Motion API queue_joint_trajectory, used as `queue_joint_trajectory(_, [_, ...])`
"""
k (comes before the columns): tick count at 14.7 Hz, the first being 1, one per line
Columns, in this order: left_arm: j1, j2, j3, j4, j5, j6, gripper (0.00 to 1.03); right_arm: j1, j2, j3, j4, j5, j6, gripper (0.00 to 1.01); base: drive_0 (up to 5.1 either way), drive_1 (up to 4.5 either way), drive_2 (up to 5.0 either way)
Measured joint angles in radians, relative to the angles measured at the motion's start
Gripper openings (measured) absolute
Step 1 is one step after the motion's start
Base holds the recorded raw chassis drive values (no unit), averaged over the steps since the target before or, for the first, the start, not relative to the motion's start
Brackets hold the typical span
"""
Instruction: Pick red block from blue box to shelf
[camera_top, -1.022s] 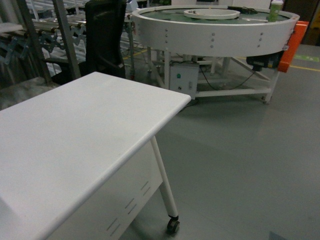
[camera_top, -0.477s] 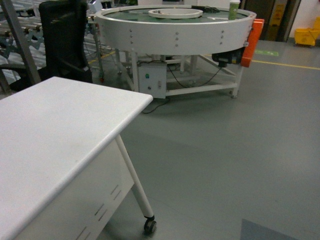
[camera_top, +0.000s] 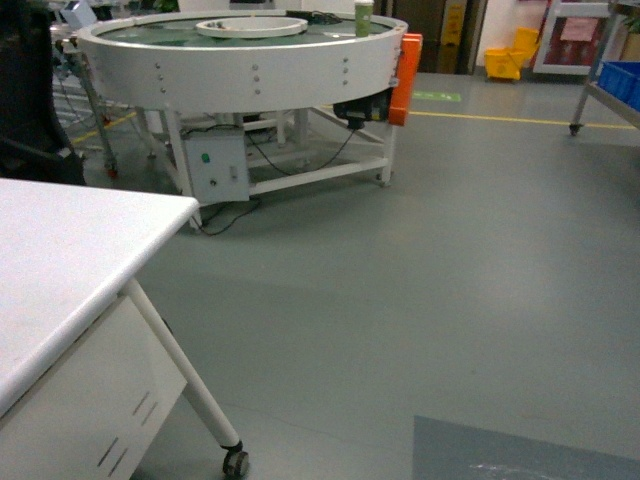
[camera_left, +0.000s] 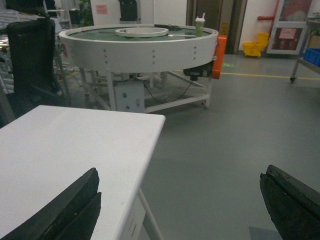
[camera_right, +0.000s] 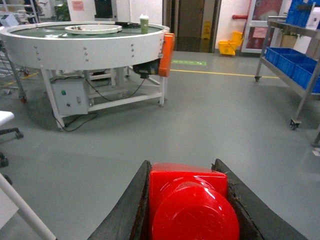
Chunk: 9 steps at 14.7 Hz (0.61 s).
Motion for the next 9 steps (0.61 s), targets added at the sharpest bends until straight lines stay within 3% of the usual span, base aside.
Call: queue_joint_trajectory(9, [-0.002, 0.0, 0.0, 0.0, 0.002, 0.0, 0.98, 0.0, 0.0, 0.0, 0.0, 0.001, 0.0, 0.28, -1.4, -1.41, -1.4])
